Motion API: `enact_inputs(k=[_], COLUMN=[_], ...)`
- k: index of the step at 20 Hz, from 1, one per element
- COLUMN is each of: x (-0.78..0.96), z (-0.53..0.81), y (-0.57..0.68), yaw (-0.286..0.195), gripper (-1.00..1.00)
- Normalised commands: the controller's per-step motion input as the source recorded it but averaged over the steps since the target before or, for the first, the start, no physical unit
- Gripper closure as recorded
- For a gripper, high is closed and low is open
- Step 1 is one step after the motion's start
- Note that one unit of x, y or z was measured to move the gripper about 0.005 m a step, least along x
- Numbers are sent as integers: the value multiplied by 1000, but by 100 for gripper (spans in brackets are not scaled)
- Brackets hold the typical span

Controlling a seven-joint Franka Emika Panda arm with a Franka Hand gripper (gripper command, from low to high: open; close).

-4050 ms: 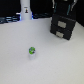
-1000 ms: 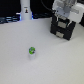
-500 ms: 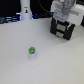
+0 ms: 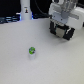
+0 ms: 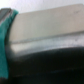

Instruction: Open the kcup holder, insert the kcup into the holder, and close the kcup holder

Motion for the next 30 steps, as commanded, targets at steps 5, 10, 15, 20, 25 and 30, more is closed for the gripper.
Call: enact_inputs(k=[5,10,15,20,25,30], x=[931,931,933,905,772,382], z=[158,156,161,159,215,262], y=[-331,-339,-341,-386,-248,-52], yaw=[-85,-80,-73,-78,-79,-110], gripper=[100,100,100,100,100,-100])
